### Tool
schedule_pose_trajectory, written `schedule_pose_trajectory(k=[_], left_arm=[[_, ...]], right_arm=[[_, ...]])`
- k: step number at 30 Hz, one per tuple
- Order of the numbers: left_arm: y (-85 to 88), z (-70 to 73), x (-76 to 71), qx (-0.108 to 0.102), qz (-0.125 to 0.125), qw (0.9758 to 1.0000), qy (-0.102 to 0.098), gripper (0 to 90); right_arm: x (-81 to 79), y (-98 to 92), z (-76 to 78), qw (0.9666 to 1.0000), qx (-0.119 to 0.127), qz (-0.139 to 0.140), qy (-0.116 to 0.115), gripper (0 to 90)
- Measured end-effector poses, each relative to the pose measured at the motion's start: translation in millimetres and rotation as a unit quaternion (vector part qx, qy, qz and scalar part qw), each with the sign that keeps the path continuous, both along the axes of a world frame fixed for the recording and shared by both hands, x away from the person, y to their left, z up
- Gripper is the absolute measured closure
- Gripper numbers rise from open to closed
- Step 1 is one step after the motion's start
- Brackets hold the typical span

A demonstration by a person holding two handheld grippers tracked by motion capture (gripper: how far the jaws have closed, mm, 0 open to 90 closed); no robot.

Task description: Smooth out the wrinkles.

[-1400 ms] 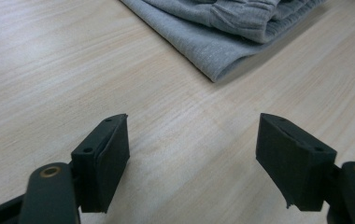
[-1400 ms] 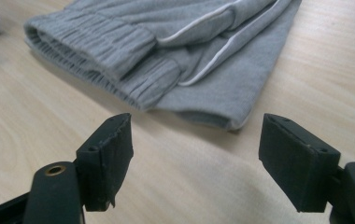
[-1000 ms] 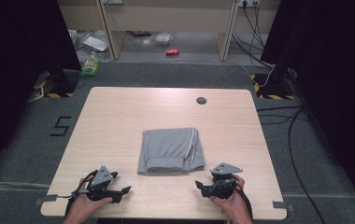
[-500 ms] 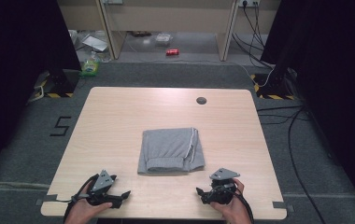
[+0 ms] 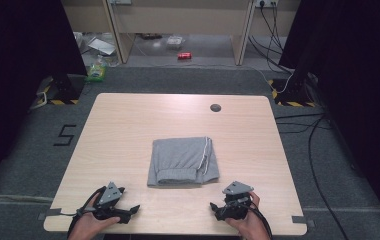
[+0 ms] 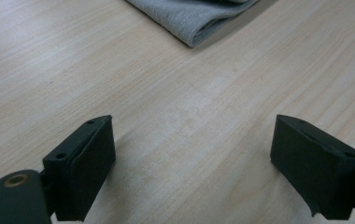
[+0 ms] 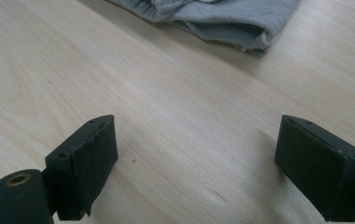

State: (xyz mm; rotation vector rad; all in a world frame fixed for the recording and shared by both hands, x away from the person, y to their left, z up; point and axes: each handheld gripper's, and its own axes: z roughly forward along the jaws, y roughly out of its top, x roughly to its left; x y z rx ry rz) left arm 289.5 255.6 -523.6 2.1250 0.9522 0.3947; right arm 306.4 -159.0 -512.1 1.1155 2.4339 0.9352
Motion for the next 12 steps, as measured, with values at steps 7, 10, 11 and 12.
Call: schedule_pose_trajectory(k=[7,10,11,12], left_arm=[[0.1,0.0,0.2,0.000,-0.001,1.0000,0.000,13.1],[0.2,0.0,0.3,0.000,-0.002,1.0000,0.000,13.1],[0.2,-0.1,0.4,0.000,-0.002,1.0000,0.000,13.1],[0.2,0.0,0.4,0.000,-0.002,1.0000,0.000,13.1]], right_arm=[[0.6,0.0,-0.3,1.0000,0.000,0.002,0.000,12.6],[0.7,0.1,-0.3,1.0000,0.000,0.003,0.000,12.5],[0.7,0.1,-0.3,1.0000,0.000,0.003,0.000,12.5],[0.7,0.1,-0.3,1.0000,0.000,0.002,0.000,12.5]])
